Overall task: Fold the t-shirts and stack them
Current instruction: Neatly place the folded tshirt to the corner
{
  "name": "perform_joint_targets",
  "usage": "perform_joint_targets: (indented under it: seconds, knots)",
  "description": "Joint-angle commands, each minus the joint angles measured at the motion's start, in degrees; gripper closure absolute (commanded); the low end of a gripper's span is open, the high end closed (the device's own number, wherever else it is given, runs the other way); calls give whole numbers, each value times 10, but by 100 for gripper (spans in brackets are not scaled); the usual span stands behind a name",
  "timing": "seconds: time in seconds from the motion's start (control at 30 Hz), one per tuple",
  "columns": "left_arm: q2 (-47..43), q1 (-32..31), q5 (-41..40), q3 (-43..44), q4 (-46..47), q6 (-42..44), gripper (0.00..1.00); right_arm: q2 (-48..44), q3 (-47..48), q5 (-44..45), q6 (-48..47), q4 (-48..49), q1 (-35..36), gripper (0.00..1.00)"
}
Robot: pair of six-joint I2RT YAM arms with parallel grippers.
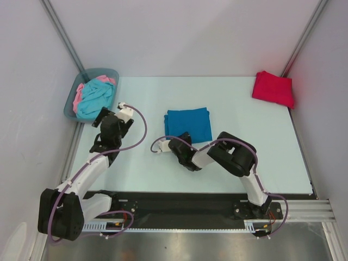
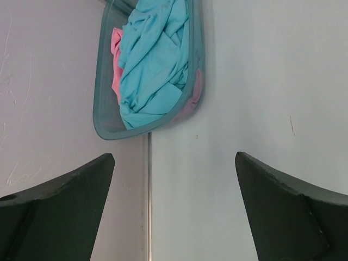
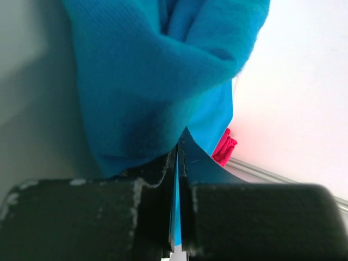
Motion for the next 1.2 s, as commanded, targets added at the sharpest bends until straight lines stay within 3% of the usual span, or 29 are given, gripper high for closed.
perform_joint_targets:
  seconds: [0.0,0.43,0.87,1.1,1.17]
  knots:
    - [-14,6,-3,-3,19,-13,0,24,-16,-41,23,-12,3,100]
    - [-14,6,-1,-4,20,-13,0,-61,99,-42,4,-95,3,100]
    - [-14,6,-1,-6,23,-13,0,61,52,-36,12,-41,32,100]
    - [-11,6,0,-6,24,-13,0,14,67,-35,7,-48,31,100]
    - [-11,6,-1,-6,24,-12,0,-7,79,-32,4,-67,25,96]
